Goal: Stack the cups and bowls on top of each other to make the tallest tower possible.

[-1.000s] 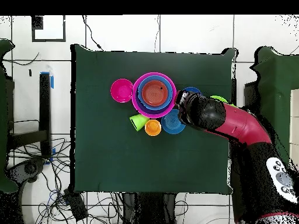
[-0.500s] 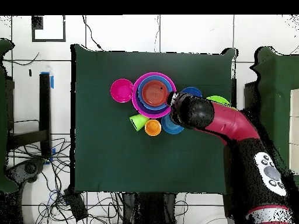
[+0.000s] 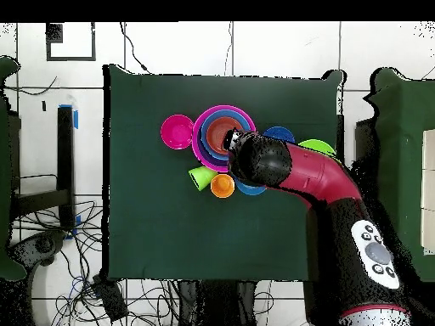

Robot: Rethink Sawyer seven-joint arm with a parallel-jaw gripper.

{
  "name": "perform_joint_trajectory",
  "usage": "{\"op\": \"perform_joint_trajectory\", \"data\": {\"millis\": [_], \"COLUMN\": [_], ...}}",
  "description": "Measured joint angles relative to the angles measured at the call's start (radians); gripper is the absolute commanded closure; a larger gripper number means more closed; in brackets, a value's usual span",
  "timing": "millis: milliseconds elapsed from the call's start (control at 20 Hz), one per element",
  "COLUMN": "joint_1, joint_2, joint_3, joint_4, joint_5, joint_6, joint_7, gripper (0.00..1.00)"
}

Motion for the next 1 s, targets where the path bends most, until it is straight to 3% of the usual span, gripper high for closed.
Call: {"op": "perform_joint_trajectory", "data": {"millis": [500,1000], "joint_1": [0.025,0.002], "joint_2": [-0.022,0.053], "joint_3": [-0.003,-0.003], "joint_4": [0.026,0.022], "joint_5": [0.032,0.031], "joint_6": [0.000,0.000], "joint_7": [0.000,0.000], "gripper": [0.00,0.00]}}
